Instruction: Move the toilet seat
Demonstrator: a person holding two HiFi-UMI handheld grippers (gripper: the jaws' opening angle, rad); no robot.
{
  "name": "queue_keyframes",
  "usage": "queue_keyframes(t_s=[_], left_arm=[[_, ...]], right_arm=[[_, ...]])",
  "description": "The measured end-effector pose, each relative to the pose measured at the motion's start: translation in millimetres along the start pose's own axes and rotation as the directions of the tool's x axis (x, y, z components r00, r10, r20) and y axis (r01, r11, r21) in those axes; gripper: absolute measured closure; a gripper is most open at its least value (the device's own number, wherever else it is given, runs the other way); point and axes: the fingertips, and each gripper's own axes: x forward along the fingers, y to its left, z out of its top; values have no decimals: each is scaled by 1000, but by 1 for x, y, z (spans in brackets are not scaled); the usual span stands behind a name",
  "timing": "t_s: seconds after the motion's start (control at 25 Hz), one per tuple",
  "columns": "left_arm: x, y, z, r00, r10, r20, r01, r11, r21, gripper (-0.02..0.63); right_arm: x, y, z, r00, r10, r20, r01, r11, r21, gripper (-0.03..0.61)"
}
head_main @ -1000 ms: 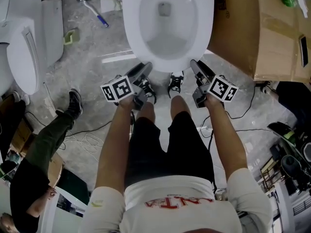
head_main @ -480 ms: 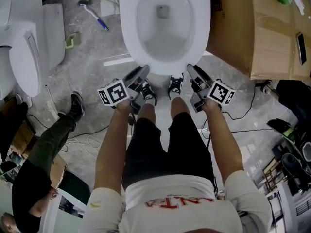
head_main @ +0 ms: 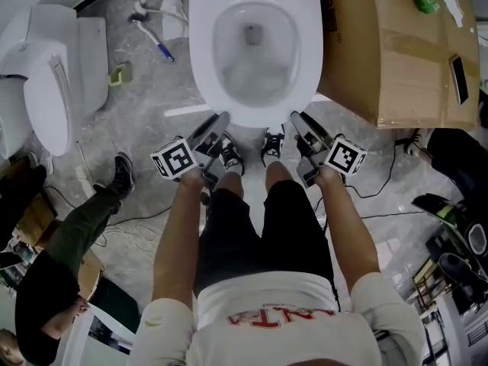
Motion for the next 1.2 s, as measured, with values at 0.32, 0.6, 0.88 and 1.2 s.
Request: queue_keyframes(t_s=[0.32,0.6,0.88,1.2], left_arm=[[-8,-43,19,997,-23,73,24,1000,-8,463],[-5,-77,39,991,-7,134,17,997,-73,463],[-10,-110,63,986,-2,165,16,997,-82,463],[-9,-128,77,988,2,156,10,997,-79,463]], right_arm=[[-7,40,22,999,28,32,-29,999,35,428],[-15,59,44,1000,-6,7,6,999,44,426],[-15,92,65,999,8,-45,-8,1000,14,425],[-13,110,80,999,-18,-40,18,1000,10,426]])
